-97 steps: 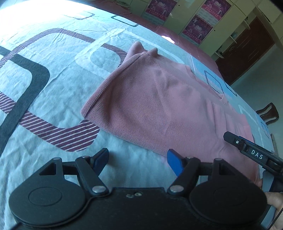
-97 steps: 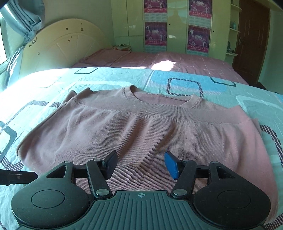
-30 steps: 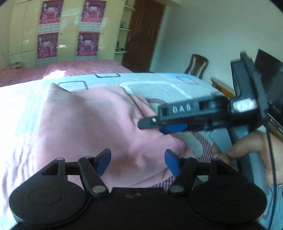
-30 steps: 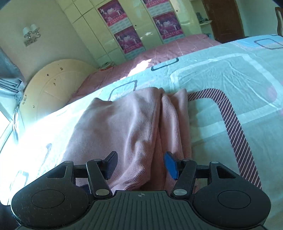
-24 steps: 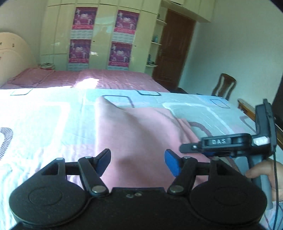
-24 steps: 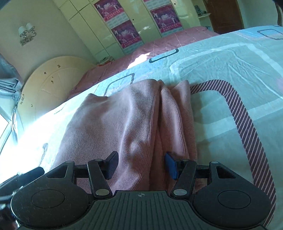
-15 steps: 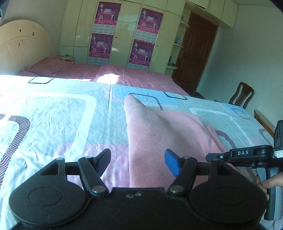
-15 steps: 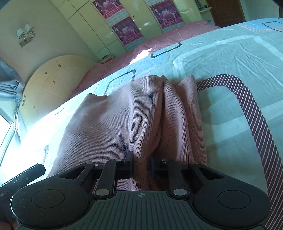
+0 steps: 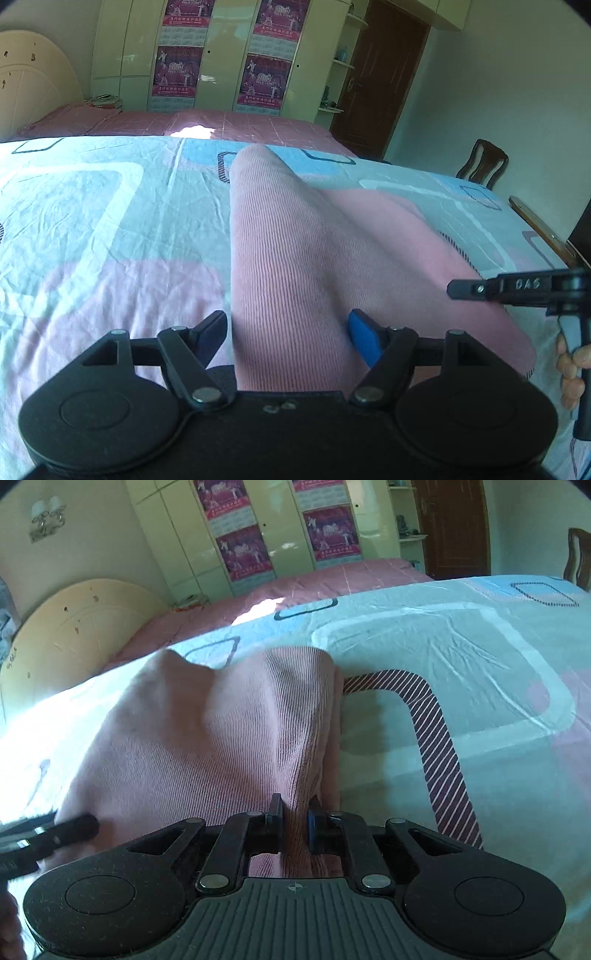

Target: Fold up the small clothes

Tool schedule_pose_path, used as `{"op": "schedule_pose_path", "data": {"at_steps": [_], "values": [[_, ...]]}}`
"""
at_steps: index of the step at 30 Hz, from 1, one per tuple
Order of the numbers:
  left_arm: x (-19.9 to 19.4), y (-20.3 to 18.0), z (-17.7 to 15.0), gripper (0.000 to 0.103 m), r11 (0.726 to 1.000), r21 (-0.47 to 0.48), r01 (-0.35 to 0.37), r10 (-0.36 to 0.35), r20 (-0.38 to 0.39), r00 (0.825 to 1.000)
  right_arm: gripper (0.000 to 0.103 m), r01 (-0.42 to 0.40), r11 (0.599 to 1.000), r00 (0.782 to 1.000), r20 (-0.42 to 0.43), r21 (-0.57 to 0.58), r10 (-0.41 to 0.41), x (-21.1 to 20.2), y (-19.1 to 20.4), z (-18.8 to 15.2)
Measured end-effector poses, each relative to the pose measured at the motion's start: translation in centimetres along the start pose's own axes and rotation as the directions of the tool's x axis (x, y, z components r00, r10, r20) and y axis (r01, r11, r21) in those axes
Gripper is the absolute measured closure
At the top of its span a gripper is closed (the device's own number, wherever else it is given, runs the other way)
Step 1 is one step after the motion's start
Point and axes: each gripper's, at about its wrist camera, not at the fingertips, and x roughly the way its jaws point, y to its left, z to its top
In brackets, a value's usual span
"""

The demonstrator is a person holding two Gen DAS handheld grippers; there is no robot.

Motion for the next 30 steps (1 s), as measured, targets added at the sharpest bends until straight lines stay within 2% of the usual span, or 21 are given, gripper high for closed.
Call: {"op": "schedule_pose_path", "data": {"at_steps": [4, 8, 9, 10, 11, 12, 13, 15, 18, 20, 23, 24, 26, 27, 28, 30], "values": [[0.1, 0.9, 0.1, 0.027, 0.999, -0.033, 0.008, -0.008, -0.018, 1.000, 0.088, -0.024, 0.999, 0.999, 0.021, 0.027, 0.024, -2.8, -0.2, 0.2], [-0.1, 1.7, -0.3, 0.027, 0.998, -0.064, 0.019, -0.020, -0.023, 1.000, 0.087, -0.018, 1.000, 1.000, -0.006, 0.008, 0.018, -5.0, 0.1, -1.5], [-0.1, 1.9, -0.5, 0.027, 0.997, -0.078, 0.021, -0.023, -0.026, 0.999, 0.083, -0.016, 1.000, 1.000, -0.017, 0.012, 0.017, -5.2, 0.1, -2.0], [0.0, 2.1, -0.6, 0.027, 0.995, -0.097, 0.023, -0.026, -0.030, 0.999, 0.071, -0.014, 1.000, 0.999, -0.030, 0.018, 0.014, -5.2, 0.1, -2.5], [0.0, 2.3, -0.8, 0.027, 0.993, -0.118, 0.025, -0.029, -0.032, 0.999, 0.065, -0.009, 1.000, 0.999, -0.035, 0.022, 0.010, -5.2, 0.1, -3.0], [0.0, 2.3, -0.9, 0.027, 0.991, -0.130, 0.026, -0.030, -0.032, 0.999, 0.063, -0.008, 1.000, 0.999, -0.044, 0.023, 0.009, -5.1, 0.0, -3.7], [0.0, 2.2, -1.1, 0.028, 0.991, -0.131, 0.023, -0.027, -0.029, 0.999, 0.067, 0.003, 1.000, 0.998, -0.055, 0.018, -0.002, -4.9, 0.0, -4.1], [-0.1, 2.1, -1.2, 0.028, 0.994, -0.112, 0.018, -0.020, -0.023, 1.000, 0.090, 0.030, 0.999, 0.997, -0.067, 0.044, -0.028, -4.2, -0.6, -4.6], [-0.3, 2.4, -0.8, 0.029, 0.991, -0.127, 0.029, -0.034, -0.043, 0.998, 0.090, 0.015, 0.991, 0.997, -0.082, 0.132, -0.004, -4.1, -2.0, -4.5], [-0.7, 2.5, 0.1, 0.030, 0.991, -0.125, 0.038, -0.045, -0.051, 0.998, 0.090, 0.014, 0.994, 0.997, -0.073, 0.110, -0.006, -4.8, -2.0, -4.2], [-1.0, 2.2, 2.1, 0.030, 0.994, -0.103, 0.028, -0.029, -0.009, 1.000, 0.090, -0.002, 0.996, 1.000, -0.026, 0.084, 0.004, -6.0, -1.7, -2.8], [-0.7, 2.4, 2.7, 0.030, 0.993, -0.114, 0.029, -0.030, -0.006, 1.000, 0.087, -0.002, 0.997, 1.000, -0.012, 0.071, 0.002, -6.0, -1.5, -2.2], [0.3, 2.9, 4.1, 0.030, 0.987, -0.159, 0.030, -0.032, -0.010, 0.999, 0.074, 0.003, 0.998, 1.000, 0.012, 0.059, -0.003, -5.1, -1.0, -0.5], [1.0, 3.1, 4.9, 0.030, 0.983, -0.178, 0.031, -0.033, -0.007, 0.999, 0.061, 0.003, 0.998, 1.000, 0.021, 0.060, -0.005, -4.5, -0.9, 0.2], [1.6, 3.1, 5.4, 0.030, 0.983, -0.184, 0.027, -0.028, -0.005, 1.000, 0.055, 0.001, 0.998, 0.999, 0.036, 0.058, -0.004, -3.9, -0.7, 0.9], [3.2, 3.4, 6.5, 0.031, 0.981, -0.192, 0.018, -0.020, -0.007, 1.000, 0.055, -0.002, 0.998, 0.999, 0.038, 0.063, 0.000, -2.2, -0.4, 2.2]]}}
